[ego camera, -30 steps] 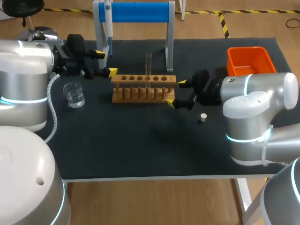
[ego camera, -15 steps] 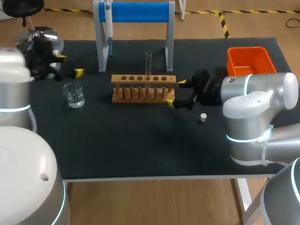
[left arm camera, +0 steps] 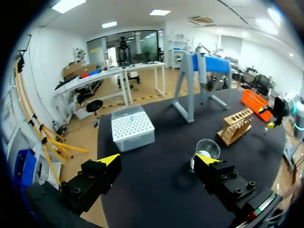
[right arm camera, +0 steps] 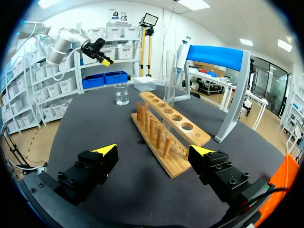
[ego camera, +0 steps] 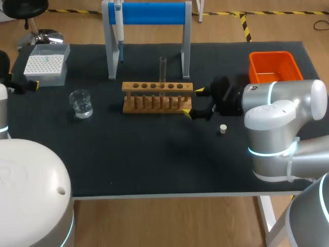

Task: Invert the test tube, pick up the pipette, mount the tip to pipette, aspirate from beaker and dispense into the tube, eject the tip, return the pipette, and cap with the stopper.

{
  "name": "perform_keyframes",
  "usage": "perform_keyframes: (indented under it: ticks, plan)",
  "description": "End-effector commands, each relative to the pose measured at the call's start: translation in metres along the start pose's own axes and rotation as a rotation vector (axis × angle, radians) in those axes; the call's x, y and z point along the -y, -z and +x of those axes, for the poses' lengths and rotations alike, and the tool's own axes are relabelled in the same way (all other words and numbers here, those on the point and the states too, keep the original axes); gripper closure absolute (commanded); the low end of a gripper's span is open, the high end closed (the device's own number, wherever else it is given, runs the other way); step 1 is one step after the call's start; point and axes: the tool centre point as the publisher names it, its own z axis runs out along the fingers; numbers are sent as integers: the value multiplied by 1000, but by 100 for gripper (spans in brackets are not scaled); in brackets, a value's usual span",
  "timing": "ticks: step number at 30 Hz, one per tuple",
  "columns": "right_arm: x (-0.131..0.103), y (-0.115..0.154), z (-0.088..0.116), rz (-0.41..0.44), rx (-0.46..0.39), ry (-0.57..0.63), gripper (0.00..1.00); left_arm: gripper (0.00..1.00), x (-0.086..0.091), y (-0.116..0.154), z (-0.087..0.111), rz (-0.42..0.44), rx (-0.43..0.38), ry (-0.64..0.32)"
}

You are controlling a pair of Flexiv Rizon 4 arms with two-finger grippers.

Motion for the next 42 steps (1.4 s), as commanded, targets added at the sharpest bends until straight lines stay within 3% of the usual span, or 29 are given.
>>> perform_keyframes:
  ticks: [1,14,42]
  plan:
    - [0,1,0,2,-2,0,0,0,10,-15,2,-26,63,13]
    - [0,1,0,2,-2,0,0,0,32,-63,-15,-12,102,27]
    - [0,1,0,2,-2,0,0,0,46,-138,-34,24,134,81]
